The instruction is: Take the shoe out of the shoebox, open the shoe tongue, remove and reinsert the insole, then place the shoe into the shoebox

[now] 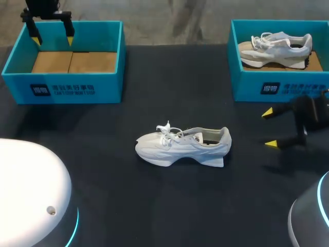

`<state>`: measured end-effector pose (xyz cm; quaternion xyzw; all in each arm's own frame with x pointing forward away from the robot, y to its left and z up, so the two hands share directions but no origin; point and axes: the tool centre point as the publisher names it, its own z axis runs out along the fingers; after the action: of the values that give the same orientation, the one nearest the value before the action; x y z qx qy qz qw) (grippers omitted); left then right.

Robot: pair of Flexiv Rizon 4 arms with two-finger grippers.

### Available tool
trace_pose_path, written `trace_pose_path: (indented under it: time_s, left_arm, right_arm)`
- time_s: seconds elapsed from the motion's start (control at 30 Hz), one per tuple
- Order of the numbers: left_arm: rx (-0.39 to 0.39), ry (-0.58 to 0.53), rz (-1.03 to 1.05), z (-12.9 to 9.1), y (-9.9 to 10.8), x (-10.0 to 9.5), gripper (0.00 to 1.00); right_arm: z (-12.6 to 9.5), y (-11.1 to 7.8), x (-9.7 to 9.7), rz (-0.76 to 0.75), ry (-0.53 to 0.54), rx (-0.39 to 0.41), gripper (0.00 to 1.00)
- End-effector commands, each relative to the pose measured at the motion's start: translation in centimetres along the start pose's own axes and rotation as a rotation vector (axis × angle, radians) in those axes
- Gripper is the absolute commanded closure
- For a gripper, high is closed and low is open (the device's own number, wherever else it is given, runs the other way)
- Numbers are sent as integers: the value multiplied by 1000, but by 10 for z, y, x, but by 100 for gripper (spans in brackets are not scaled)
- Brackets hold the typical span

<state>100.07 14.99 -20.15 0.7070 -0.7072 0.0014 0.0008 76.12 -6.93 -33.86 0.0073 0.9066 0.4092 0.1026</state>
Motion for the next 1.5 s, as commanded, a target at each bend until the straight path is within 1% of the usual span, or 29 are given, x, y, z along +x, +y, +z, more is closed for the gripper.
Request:
trace_pose_path:
  time_s: [0.03, 0.27, 0.53, 1.5]
  left_arm:
    - [-1, -1, 0, -1, 0, 0, 0]
    - [-1, -1, 0, -1, 0, 0, 0]
    - [-1, -1, 0, -1, 0, 0, 0]
    - [-1, -1, 0, -1, 0, 0, 0]
  right_arm:
    - [5, -10, 5, -3, -16, -47, 0]
    - [12, -25, 9, 2, -10, -40, 0]
    - [18, -32, 14, 22, 2, -25, 0]
    - [19, -33, 15, 26, 10, -23, 0]
